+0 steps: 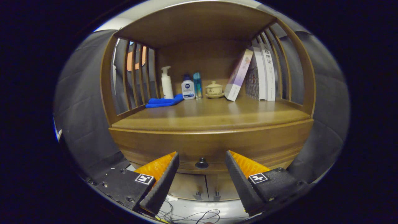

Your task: Pull open the drawer, take out the items inside it, and place them on the countertop above the cabinet.

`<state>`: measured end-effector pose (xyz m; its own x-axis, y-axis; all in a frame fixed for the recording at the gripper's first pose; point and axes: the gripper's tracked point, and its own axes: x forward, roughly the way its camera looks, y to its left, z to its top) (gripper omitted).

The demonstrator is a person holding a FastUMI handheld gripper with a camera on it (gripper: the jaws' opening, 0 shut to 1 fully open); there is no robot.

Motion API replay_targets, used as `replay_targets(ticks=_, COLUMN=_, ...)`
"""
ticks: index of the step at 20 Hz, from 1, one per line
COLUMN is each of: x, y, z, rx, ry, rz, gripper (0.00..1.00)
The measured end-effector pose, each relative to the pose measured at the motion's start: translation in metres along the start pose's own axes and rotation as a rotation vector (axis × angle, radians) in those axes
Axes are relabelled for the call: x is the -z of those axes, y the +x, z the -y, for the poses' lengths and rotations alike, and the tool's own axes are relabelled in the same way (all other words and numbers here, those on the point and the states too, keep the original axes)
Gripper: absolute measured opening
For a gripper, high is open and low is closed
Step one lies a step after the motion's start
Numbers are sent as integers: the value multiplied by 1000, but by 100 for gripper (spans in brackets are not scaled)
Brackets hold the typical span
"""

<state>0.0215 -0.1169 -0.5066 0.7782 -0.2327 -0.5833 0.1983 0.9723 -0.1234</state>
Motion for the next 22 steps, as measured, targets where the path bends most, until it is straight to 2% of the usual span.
replay_targets(ticks=6, x=18, y=22, z=6, rx=53, ry=-24, rz=-8, gripper=82)
replay_targets(ticks=12, x=21, y=33, z=6, rx=87, ry=-22, rz=19, gripper=63)
replay_targets(ticks=17, x=23, y=34, z=-1, rx=98, ry=-39, rz=40, gripper=35)
replay_targets(ticks=22, x=23, y=33, z=-3, rx=80, ry=2, rz=32, gripper=25)
